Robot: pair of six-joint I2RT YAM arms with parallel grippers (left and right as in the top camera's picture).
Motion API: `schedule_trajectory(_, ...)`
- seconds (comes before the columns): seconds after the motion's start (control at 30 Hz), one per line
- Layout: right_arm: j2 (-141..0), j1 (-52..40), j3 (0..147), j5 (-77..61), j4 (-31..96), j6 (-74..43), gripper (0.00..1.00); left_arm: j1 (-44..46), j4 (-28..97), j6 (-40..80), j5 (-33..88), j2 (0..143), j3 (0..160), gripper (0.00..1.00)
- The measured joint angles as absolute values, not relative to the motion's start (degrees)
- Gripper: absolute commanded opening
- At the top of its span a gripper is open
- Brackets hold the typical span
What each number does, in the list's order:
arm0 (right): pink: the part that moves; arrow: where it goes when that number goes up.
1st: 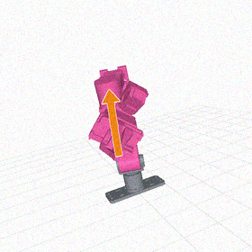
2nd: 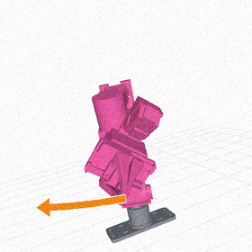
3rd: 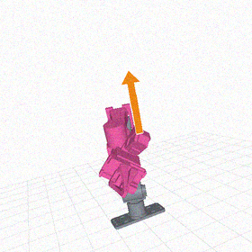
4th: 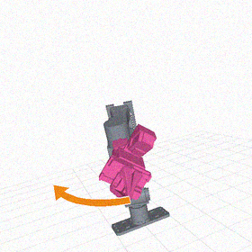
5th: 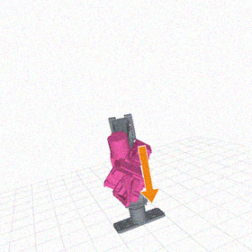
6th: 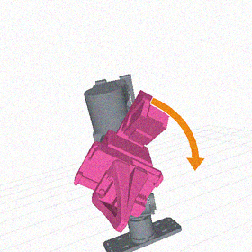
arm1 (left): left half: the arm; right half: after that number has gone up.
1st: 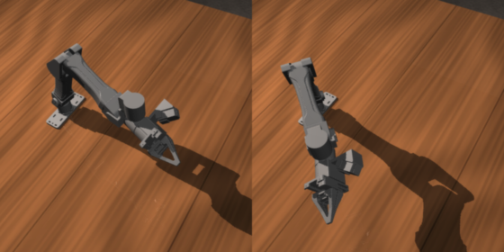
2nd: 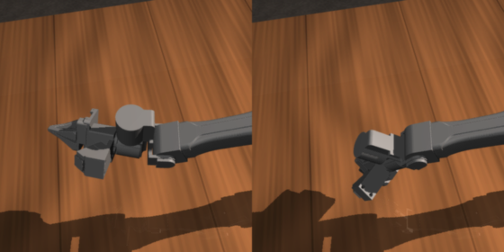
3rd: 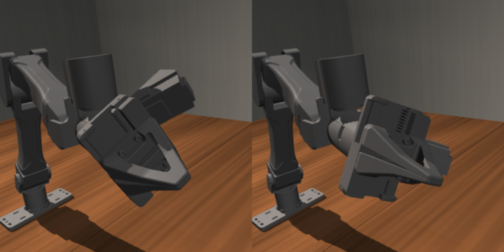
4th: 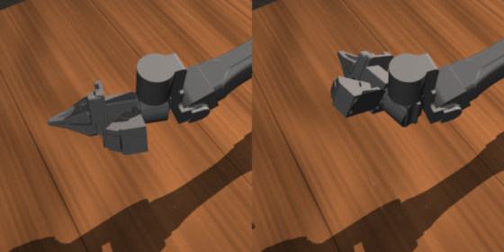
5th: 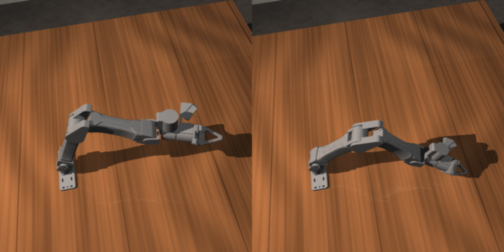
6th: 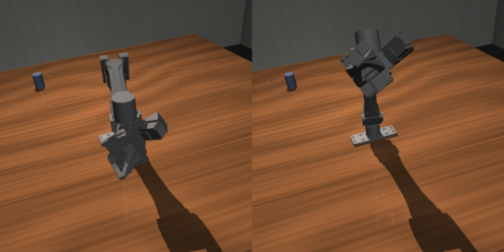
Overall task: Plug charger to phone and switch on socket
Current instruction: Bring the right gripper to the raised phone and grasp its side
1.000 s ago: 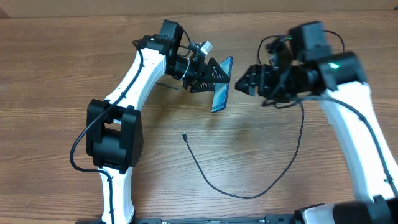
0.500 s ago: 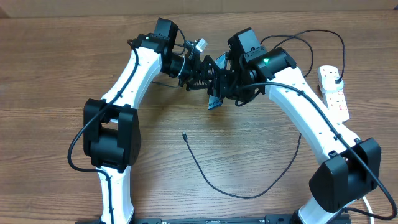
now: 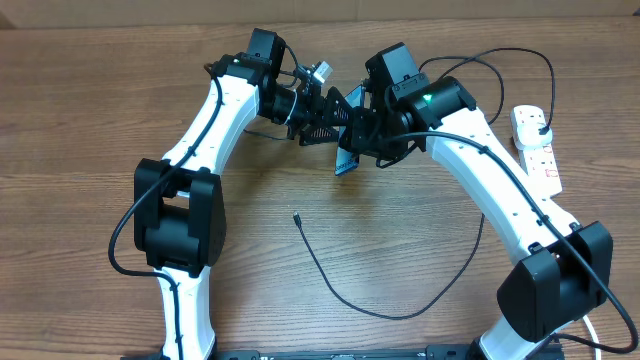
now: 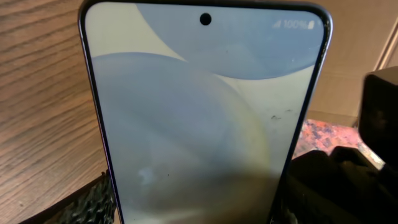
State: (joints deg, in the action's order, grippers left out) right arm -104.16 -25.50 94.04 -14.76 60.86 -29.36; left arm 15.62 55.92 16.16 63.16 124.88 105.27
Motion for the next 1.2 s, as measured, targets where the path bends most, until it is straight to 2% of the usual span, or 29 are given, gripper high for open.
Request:
schedule_trajectory(0.13,-104.2,-25.7,94.0,-14.7,60.9,-29.4,0.36,15.6,55.9,16.4,64.1,124.9,105.3,0.8)
schedule_trajectory(0.33,-104.2,-26.0,94.0,-14.7,60.9,-29.8,0.15,15.6,55.9,16.6,66.0,124.9,105.3,0.8)
schedule_trajectory(0.37,-104.2,-26.0,94.0,-14.7,60.9,-29.8,0.07,15.6,55.9,16.6,66.1,124.9,105.3,0.82)
schedule_trajectory(0.4,-104.2,-26.0,94.0,-14.6,60.9,-29.8,0.04,15.7,55.9,16.5,66.2,124.9,105.3,0.83)
schedule_trajectory(0.53,-104.2,-25.9,94.0,-13.5,60.9,-30.2,0.04,15.7,54.8,16.5,66.5,124.9,105.3,0.89)
schedule_trajectory(0.7,-104.0,-24.1,94.1,-15.1,60.2,-30.2,0.04,15.6,50.3,16.6,67.8,124.9,105.3,0.87)
schedule_trajectory(0.97,-100.9,-17.3,94.5,-30.4,54.2,-25.6,0.04,13.7,28.3,21.0,83.2,125.3,105.3,0.87)
schedule_trajectory(1.0,-100.9,-17.0,94.5,-33.2,53.5,-24.3,0.04,13.7,25.4,22.6,84.1,125.3,105.3,0.86)
schedule_trajectory(1.1,-100.9,-16.9,94.5,-38.9,52.1,-20.6,0.04,13.9,14.2,31.0,86.6,125.4,105.5,0.75)
schedule_trajectory(1.2,-100.9,-16.9,94.5,-40.6,50.2,-18.7,0.04,13.9,4.3,41.1,87.9,125.4,105.5,0.72)
